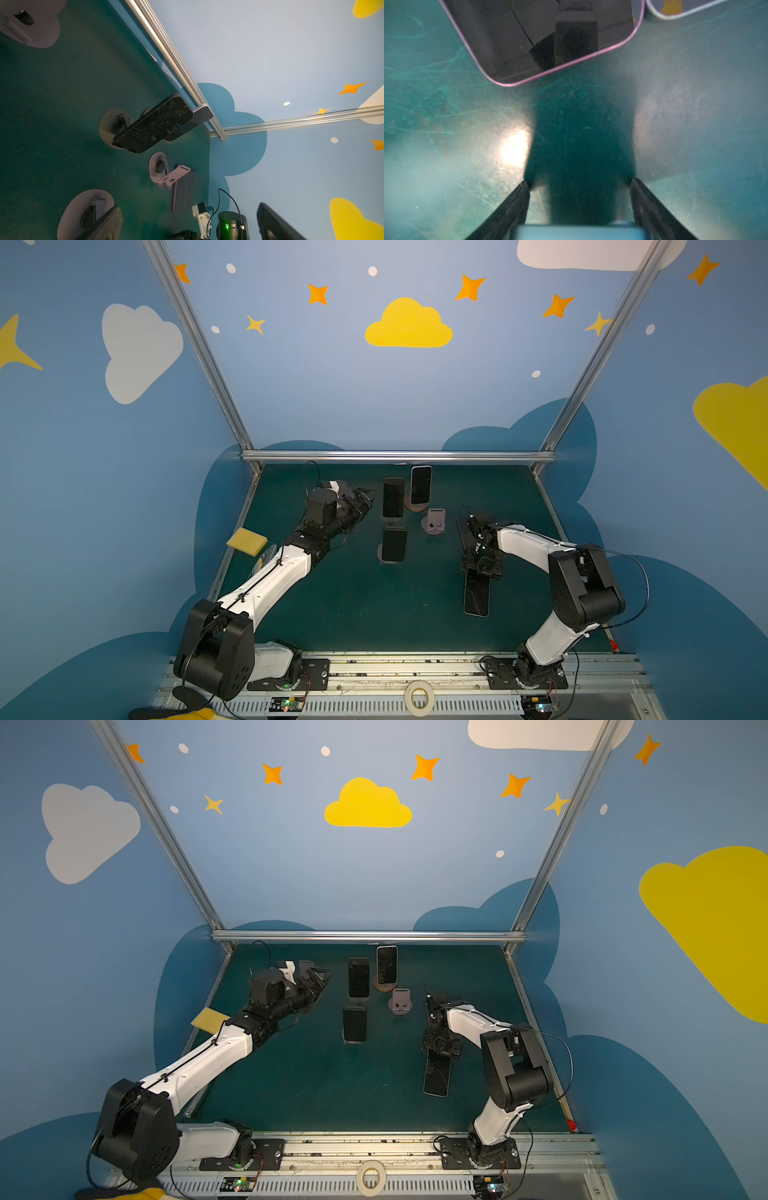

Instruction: Remove the phone from the phone stand

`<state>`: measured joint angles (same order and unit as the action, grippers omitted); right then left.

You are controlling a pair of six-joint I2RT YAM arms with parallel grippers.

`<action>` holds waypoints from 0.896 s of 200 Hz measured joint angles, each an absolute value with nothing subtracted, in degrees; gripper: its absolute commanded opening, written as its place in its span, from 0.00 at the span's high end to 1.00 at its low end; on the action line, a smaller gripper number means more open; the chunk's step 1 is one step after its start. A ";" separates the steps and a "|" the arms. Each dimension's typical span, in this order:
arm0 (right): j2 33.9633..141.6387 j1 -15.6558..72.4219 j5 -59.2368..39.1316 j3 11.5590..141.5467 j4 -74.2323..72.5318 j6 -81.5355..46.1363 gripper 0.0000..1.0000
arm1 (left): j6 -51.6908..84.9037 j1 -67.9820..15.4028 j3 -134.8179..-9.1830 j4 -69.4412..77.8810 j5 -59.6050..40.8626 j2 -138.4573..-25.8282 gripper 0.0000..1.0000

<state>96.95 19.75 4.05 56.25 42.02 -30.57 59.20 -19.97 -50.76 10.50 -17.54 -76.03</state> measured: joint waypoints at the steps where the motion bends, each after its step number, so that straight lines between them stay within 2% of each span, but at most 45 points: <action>1: 96.97 19.75 4.03 56.25 42.02 -30.57 0.23 | 59.20 -19.97 -50.76 10.50 -17.54 -76.03 0.00; 79: 97.25 19.70 4.08 57.01 42.74 -29.50 0.21 | 59.18 -19.97 -50.76 10.50 -17.56 -76.03 0.00; 118: 96.47 20.05 4.93 57.74 43.81 -29.39 0.15 | 59.20 -19.97 -50.76 10.52 -17.58 -76.03 0.00; 179: 86.06 26.30 6.15 51.11 48.12 -33.54 0.11 | 59.40 -20.05 -50.76 10.52 -17.76 -75.96 0.00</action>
<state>86.06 26.30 6.15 51.11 48.12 -33.54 59.40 -20.05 -50.76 10.52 -17.76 -75.96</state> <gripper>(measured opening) 0.883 0.997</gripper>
